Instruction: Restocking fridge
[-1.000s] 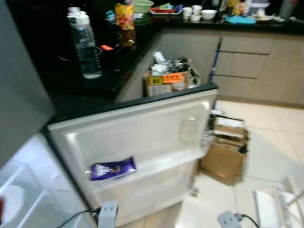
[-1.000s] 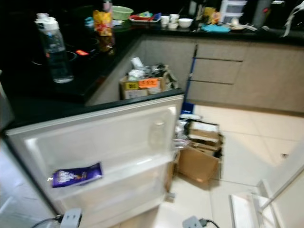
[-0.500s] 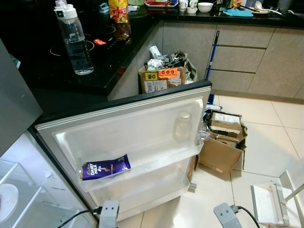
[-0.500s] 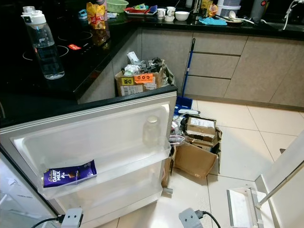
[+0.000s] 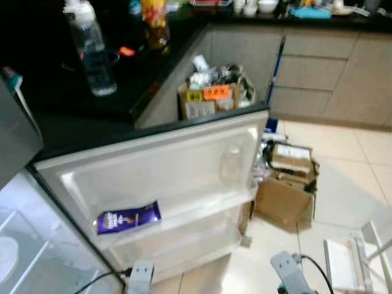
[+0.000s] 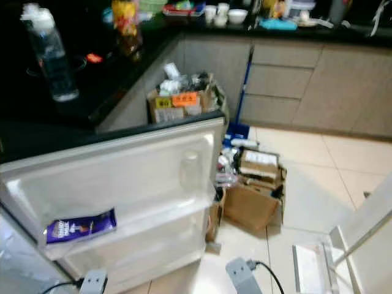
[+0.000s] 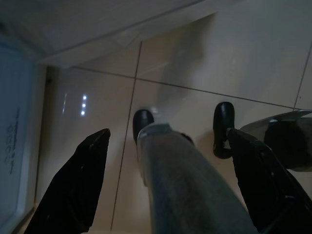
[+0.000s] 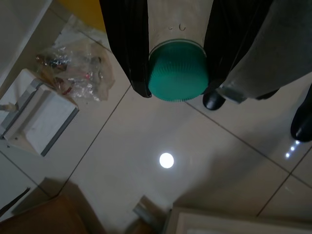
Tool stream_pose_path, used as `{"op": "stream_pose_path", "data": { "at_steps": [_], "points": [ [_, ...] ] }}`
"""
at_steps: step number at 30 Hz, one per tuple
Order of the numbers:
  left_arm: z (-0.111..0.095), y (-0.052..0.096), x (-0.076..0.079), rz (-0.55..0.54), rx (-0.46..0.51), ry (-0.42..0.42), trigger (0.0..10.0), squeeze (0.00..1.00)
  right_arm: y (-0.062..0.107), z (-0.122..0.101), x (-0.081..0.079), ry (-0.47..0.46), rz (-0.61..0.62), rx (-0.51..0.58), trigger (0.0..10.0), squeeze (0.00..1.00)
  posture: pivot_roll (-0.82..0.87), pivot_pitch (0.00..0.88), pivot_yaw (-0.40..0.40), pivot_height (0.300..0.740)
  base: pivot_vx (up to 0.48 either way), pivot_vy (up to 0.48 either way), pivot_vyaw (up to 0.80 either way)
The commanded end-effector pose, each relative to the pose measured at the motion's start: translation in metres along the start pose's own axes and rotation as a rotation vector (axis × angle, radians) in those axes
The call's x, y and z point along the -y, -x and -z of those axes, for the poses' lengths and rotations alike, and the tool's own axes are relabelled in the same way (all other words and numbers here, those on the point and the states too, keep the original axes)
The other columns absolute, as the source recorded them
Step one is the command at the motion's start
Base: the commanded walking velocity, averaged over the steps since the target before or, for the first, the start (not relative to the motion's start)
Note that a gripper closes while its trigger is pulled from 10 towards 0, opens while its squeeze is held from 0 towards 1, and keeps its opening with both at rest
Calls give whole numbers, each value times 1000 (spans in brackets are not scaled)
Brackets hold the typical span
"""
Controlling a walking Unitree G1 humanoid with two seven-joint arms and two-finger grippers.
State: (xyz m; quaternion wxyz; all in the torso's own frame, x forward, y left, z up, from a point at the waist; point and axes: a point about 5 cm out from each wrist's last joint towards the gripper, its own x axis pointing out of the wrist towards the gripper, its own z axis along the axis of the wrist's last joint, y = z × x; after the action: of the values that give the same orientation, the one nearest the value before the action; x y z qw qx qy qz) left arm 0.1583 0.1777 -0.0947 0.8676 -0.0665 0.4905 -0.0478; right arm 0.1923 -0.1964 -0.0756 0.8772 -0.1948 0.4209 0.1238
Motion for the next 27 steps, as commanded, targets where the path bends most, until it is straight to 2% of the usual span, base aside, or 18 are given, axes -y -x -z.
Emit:
{"op": "stream_pose_path", "data": {
  "at_steps": [1, 2, 4, 6, 7, 9, 10, 13, 15, 20, 21, 23, 24, 27],
  "points": [
    [0, 0, -3, -11, 0, 2, 10000, 0, -3, -14, -4, 24, -35, 59, 10000, 0, -45, 0, -18, 740, 0, 0, 0],
    [-1, 0, -2, -10, 2, 3, 10000, 0, -4, -24, -5, 39, -53, 99, 10000, 0, -43, 0, -18, 740, 0, 0, 0],
    [-1, 0, -2, -10, 2, 3, 10000, 0, -4, -24, -5, 39, -53, 99, 10000, 0, -43, 0, -18, 740, 0, 0, 0],
    [-2, 0, -2, -6, 13, 0, 10000, 0, -6, -41, -7, 65, -77, 173, 10000, 0, -43, 0, -18, 740, 0, 0, 0],
    [-2, 0, -2, -6, 13, 0, 10000, 0, -6, -41, -7, 65, -77, 173, 10000, 0, -43, 0, -18, 740, 0, 0, 0],
    [-6, 0, -3, 3, 31, -28, 10000, 0, -7, -61, -10, 69, -109, 256, 10000, 0, -42, 0, -16, 740, 0, 0, 0],
    [-9, 0, -3, 10, 41, -78, 10000, 0, -6, -77, -13, 75, -137, 333, 10000, 0, -42, 0, -16, 740, 0, 0, 0],
    [-15, 0, -4, 15, 61, -114, 10000, 0, -5, -93, -17, 91, -166, 415, 10000, 0, -40, 0, -13, 740, 0, 0, 0],
    [-26, 1, -7, 8, 107, -109, 10000, 0, -3, -109, -21, 47, -214, 483, 10000, 0, -41, 0, -11, 740, 0, 0, 0],
    [-37, 1, -8, 12, 155, -120, 10000, 0, -1, -118, -24, 43, -245, 527, 10000, 0, -39, 0, -11, 740, 0, 0, 0],
    [-52, 1, -5, 48, 220, -140, 10000, 0, 0, -125, -27, 18, -293, 561, 10000, 0, -37, 0, -12, 740, 0, 0, 0],
    [-58, 1, -4, 68, 244, -150, 10000, 0, 1, -127, -27, 8, -313, 570, 10000, 0, -37, 0, -12, 740, 0, 0, 0],
    [-68, 2, -3, 93, 294, -166, 10000, 0, 1, -128, -27, 10, -335, 576, 10000, 0, -35, 0, -12, 740, 0, 0, 0],
    [-71, 4, -4, 98, 313, -176, 10000, 0, 1, -129, -25, 31, -321, 568, 10000, 0, -35, 0, -12, 740, 0, 0, 0]
  ]
}}
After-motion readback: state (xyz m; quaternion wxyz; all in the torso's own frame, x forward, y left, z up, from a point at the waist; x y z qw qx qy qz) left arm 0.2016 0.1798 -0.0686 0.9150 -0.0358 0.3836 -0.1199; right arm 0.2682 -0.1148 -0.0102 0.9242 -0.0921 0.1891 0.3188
